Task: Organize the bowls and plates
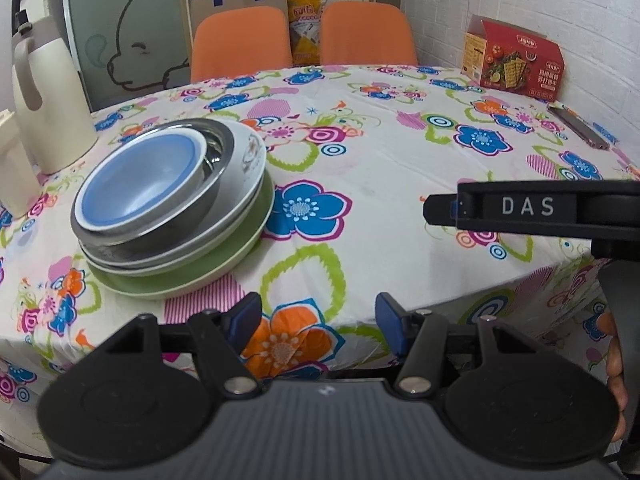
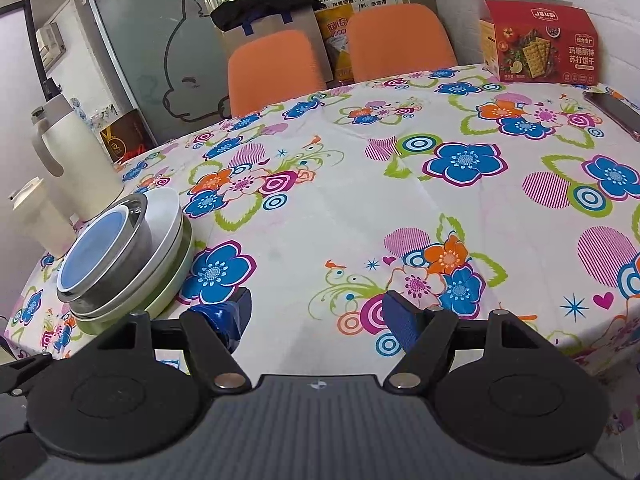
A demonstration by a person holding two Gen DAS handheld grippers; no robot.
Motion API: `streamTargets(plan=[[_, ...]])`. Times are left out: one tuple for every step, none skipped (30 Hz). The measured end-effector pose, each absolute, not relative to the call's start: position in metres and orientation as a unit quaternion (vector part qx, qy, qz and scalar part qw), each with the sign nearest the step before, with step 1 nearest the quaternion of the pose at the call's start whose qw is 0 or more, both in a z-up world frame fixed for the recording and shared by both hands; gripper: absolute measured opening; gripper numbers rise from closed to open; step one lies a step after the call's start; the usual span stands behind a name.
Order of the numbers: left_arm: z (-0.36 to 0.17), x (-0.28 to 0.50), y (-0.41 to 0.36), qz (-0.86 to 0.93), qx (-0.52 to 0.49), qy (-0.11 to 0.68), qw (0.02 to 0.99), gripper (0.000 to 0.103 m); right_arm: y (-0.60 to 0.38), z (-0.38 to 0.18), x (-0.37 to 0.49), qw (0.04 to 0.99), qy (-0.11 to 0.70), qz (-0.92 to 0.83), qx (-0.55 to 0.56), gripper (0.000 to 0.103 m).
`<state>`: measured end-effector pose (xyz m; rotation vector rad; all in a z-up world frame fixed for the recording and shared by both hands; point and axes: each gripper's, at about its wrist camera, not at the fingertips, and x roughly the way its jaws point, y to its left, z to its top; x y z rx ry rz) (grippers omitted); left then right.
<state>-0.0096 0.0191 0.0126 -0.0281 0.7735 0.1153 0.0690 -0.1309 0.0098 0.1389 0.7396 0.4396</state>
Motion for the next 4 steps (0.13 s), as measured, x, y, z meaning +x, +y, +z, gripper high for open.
streamTargets(plan=[[0.0135,-0.0092,0.0192,0.057,-0.013,0.376,0.925,0.057,-0.1307,0.0096,0.0692,0.907,0.358,0.212,0.067,0.059],[0.0139,-0.0087,0.0191,0.061,-0.01,0.376,0.924,0.057,-0.1299,0.0092,0.0693,0.907,0.359,0.211,0.067,0.059],[0.0138,-0.0083,0.0188,0.065,-0.007,0.377,0.924,0.057,-0.1299,0.0088,0.0697,0.906,0.36,0.211,0.067,0.059],[0.0135,-0.0075,0.0188,0.067,-0.005,0.38,0.923,0.057,-0.1297,0.0082,0.07,0.906,0.361,0.211,0.068,0.059]])
